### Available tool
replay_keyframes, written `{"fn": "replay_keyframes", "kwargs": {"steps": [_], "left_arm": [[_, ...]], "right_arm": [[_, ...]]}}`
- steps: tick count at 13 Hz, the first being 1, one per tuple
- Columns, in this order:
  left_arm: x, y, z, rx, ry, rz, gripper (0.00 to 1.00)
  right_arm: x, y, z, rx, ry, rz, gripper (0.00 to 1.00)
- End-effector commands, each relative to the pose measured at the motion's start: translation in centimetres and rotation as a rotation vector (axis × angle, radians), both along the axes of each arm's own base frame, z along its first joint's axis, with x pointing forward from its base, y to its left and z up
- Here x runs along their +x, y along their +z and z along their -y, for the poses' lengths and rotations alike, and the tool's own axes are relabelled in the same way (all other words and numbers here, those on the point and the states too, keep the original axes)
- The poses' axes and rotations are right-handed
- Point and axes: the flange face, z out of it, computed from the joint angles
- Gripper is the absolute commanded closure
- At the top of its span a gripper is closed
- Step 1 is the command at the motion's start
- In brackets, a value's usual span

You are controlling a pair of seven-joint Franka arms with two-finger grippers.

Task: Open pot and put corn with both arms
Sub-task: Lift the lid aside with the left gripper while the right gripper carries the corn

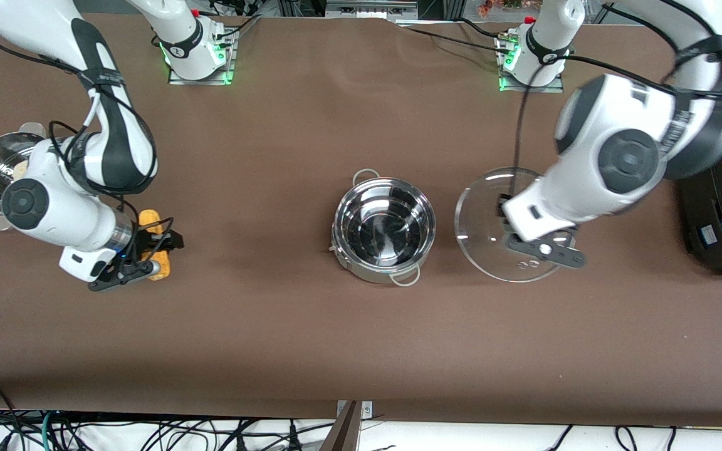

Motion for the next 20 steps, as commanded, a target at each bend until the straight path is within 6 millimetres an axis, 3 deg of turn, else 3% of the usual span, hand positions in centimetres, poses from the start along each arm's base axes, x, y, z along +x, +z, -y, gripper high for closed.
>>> {"fn": "replay_keyframes", "kwargs": {"steps": [1,4,7,11,15,17,20], "left_arm": [[-0.4,-0.9,-5.5,0.036,-0.125,-0.041,0.95],[-0.5,-4.2,-9.3,0.068,-0.175,-0.073,0.96],[-1.4,-7.7,-11.2,0.054,-0.198,-0.043,0.96],[-3.1,-13.5,-13.3,0.043,-0.179,-0.008,0.96],[-5.0,-18.2,-13.8,0.029,-0.184,0.048,0.96],[-5.8,-20.0,-15.2,0.02,-0.184,0.088,0.96],[-6.0,-20.8,-15.1,0.017,-0.188,0.089,0.96]], "right_arm": [[-1.1,1.6,-4.8,0.014,-0.082,-0.014,0.79],[-2.0,2.3,-9.4,0.007,-0.141,-0.014,0.79],[-4.1,4.1,-17.5,-0.09,-0.205,0.017,0.81],[-7.7,3.2,-26.9,-0.112,-0.336,0.036,0.82],[-9.5,1.8,-33.5,-0.099,-0.435,0.048,0.83],[-10.1,0.7,-36.5,-0.09,-0.452,0.051,0.83],[-10.5,-0.3,-40.4,-0.061,-0.483,0.06,0.84]]}}
